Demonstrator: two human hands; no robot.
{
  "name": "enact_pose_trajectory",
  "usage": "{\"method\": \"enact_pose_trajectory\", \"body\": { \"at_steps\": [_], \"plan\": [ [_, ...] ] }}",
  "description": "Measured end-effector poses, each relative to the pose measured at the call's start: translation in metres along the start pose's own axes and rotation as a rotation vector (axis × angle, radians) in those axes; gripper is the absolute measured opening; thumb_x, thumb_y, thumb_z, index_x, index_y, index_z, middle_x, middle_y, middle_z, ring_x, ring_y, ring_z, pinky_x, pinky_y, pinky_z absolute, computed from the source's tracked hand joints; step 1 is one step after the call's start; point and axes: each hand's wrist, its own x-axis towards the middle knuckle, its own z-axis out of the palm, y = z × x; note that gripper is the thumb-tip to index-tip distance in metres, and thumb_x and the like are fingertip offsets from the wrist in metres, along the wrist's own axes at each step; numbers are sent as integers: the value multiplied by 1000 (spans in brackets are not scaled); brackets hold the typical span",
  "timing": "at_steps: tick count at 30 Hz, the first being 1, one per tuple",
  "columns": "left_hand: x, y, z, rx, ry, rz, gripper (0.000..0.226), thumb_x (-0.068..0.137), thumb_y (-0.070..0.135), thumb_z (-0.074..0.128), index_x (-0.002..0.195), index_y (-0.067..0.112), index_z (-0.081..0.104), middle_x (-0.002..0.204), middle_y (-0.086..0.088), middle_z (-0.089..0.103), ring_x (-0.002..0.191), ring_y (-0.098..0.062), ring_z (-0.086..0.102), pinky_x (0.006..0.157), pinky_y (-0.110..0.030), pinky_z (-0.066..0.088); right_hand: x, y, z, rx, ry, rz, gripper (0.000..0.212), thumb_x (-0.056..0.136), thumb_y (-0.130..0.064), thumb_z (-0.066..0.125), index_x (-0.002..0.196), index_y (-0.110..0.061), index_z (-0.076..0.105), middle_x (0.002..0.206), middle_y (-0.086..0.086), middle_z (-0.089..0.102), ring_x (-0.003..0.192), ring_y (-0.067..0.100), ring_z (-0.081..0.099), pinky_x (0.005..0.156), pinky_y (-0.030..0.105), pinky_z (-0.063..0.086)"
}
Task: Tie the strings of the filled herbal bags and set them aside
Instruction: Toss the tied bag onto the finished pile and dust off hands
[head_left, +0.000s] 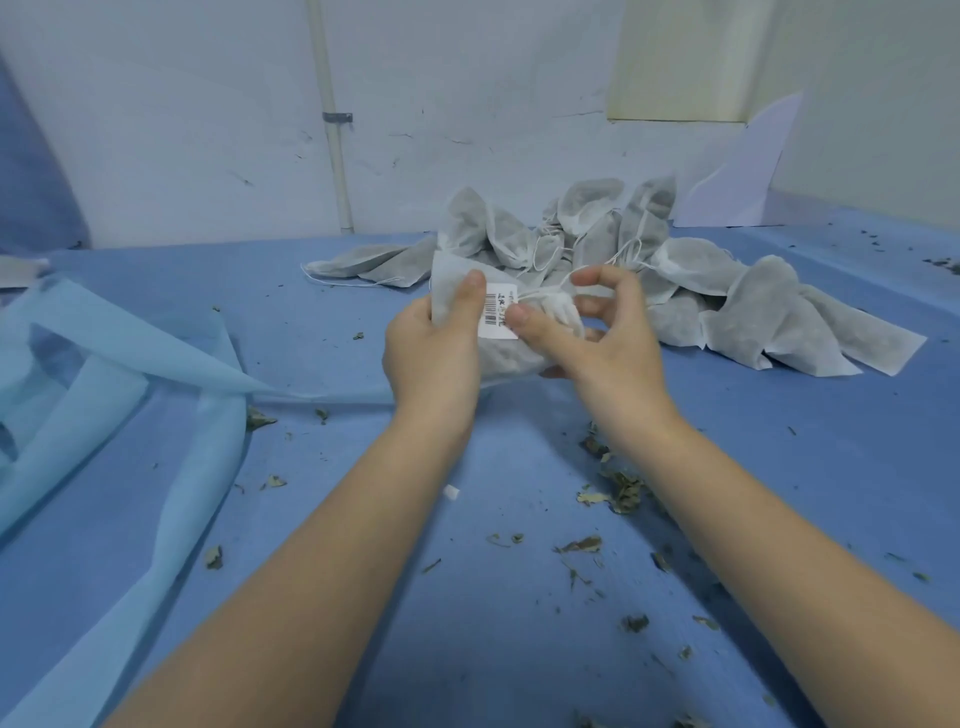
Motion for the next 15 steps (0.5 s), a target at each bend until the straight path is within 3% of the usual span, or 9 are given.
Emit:
{"method": "enact_pose_trajectory", "body": {
  "at_steps": [2,5,7,9,12,13,15],
  "plan": [
    [3,0,-2,19,119,4,24,86,33,64,70,15,64,77,-5,69,81,-28,66,84,-43,52,-4,3,10,84,15,-11,47,72,-16,83,100,-31,48,107,0,61,87,12,66,74,30,57],
    [7,2,-7,25,174,-27,26,85,33,64,65,16,61,67,2,63,72,-22,61,76,-36,51,-6,7,22,102,-1,49,37,73,-10,80,102,-20,59,101,-7,66,80,0,65,80,23,55],
    [5,5,-8,-41,182,-103,27,83,37,65,70,14,63,72,0,65,75,-22,64,73,-33,52,-1,7,25,153,24,155,33,75,-7,78,105,-11,64,105,2,69,95,12,67,90,34,54],
    [3,8,-8,-156,149,-192,34,82,44,64,84,9,64,84,-7,69,78,-26,69,74,-37,57,8,1,32,260,143,238,31,76,-5,74,105,-4,64,106,9,69,92,19,67,90,35,54],
    [0,12,-3,-197,105,-247,38,86,50,55,86,11,55,87,-10,68,64,-25,69,60,-33,57,24,-19,61,341,354,230,22,78,-14,74,94,-10,59,92,3,65,78,17,64,81,29,54],
    [0,13,-2,-129,101,-229,42,88,53,49,88,11,56,89,-9,68,66,-23,67,57,-31,53,29,-27,74,305,280,183,23,81,-22,74,98,-13,61,95,-1,65,82,14,65,82,29,53],
    [3,15,-3,-40,136,-177,53,92,57,34,98,12,62,98,-8,68,85,-23,63,70,-35,49,34,-45,99,140,-141,100,43,87,-51,62,121,-25,60,121,-11,62,102,7,62,95,28,48]
  ]
}}
